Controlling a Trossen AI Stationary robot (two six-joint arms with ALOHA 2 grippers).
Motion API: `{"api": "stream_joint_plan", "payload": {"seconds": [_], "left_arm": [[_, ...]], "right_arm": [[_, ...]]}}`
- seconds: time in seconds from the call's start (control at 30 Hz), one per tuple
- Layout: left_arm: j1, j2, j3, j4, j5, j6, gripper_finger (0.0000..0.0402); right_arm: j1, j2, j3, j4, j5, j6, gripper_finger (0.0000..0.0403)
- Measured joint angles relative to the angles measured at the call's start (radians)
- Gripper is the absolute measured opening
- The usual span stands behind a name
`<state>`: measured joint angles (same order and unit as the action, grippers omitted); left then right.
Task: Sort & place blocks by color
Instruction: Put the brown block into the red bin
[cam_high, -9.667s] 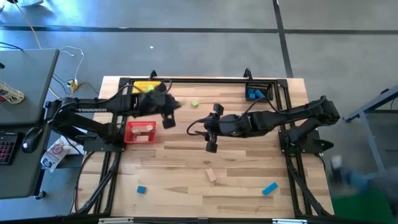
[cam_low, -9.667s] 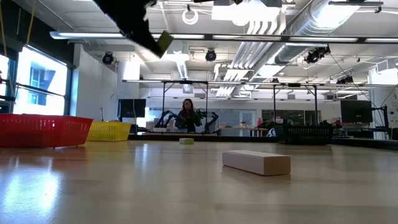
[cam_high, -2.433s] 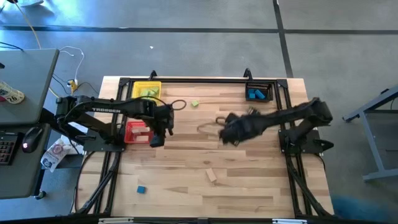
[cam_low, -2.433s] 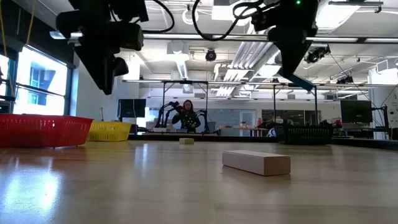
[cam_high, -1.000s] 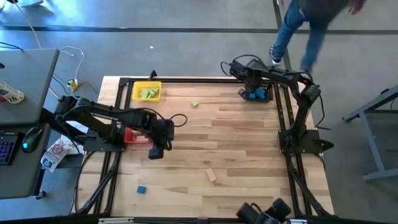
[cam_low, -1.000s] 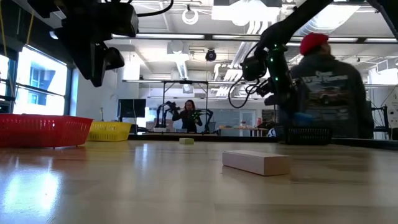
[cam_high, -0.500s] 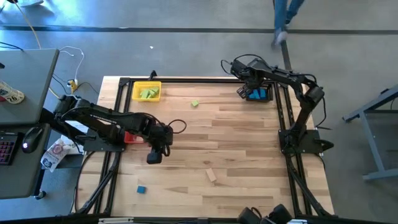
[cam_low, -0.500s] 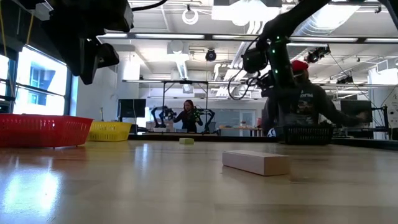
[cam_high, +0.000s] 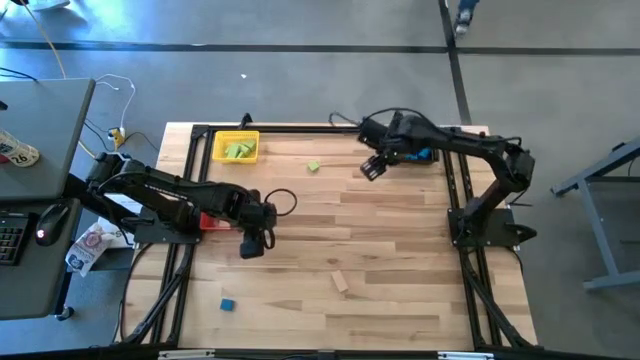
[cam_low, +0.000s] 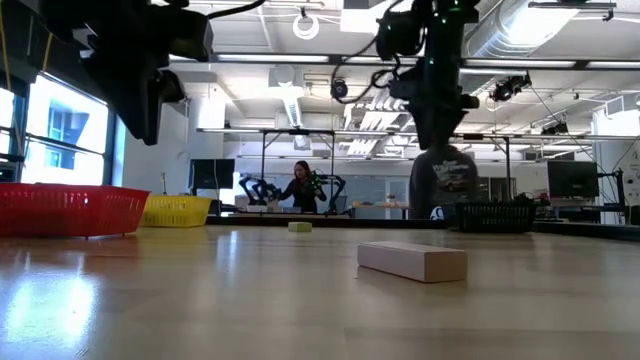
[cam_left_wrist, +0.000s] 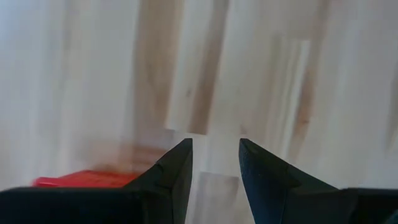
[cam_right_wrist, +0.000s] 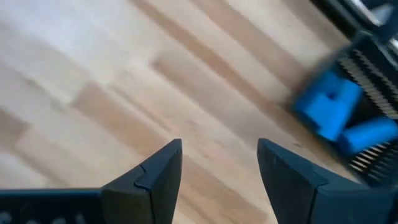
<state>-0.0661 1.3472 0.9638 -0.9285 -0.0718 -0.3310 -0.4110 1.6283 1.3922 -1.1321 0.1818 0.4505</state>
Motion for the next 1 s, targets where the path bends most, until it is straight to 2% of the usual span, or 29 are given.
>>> {"api": "stream_joint_plan", "payload": {"seconds": [0.1, 0.27, 0.4, 0.6, 0.73, 1.0], "left_arm": [[0.007, 0.0, 0.0, 0.0, -0.044, 0.001, 0.0115], [0.007, 0.0, 0.0, -0.018, -0.045, 0.009, 0.0125], [0.007, 0.0, 0.0, -0.026, -0.052, 0.014, 0.0155], [0.007, 0.0, 0.0, -0.025, -0.131, 0.02, 0.0208], [0.007, 0.0, 0.0, -0.025, -0.122, 0.02, 0.0222], [0.007, 0.0, 0.0, -0.025, -0.115, 0.019, 0.0223]], "right_arm": [[0.072, 0.0, 0.0, 0.04, -0.009, 0.025, 0.0194], [0.179, 0.0, 0.0, 0.11, -0.075, 0.104, 0.0194], [0.263, 0.0, 0.0, 0.16, -0.132, 0.165, 0.0194], [0.388, 0.001, 0.0, 0.253, -0.195, 0.247, 0.0194], [0.462, 0.001, 0.0, 0.318, -0.189, 0.334, 0.0194], [0.587, 0.002, 0.0, 0.396, -0.121, 0.459, 0.0194]]}}
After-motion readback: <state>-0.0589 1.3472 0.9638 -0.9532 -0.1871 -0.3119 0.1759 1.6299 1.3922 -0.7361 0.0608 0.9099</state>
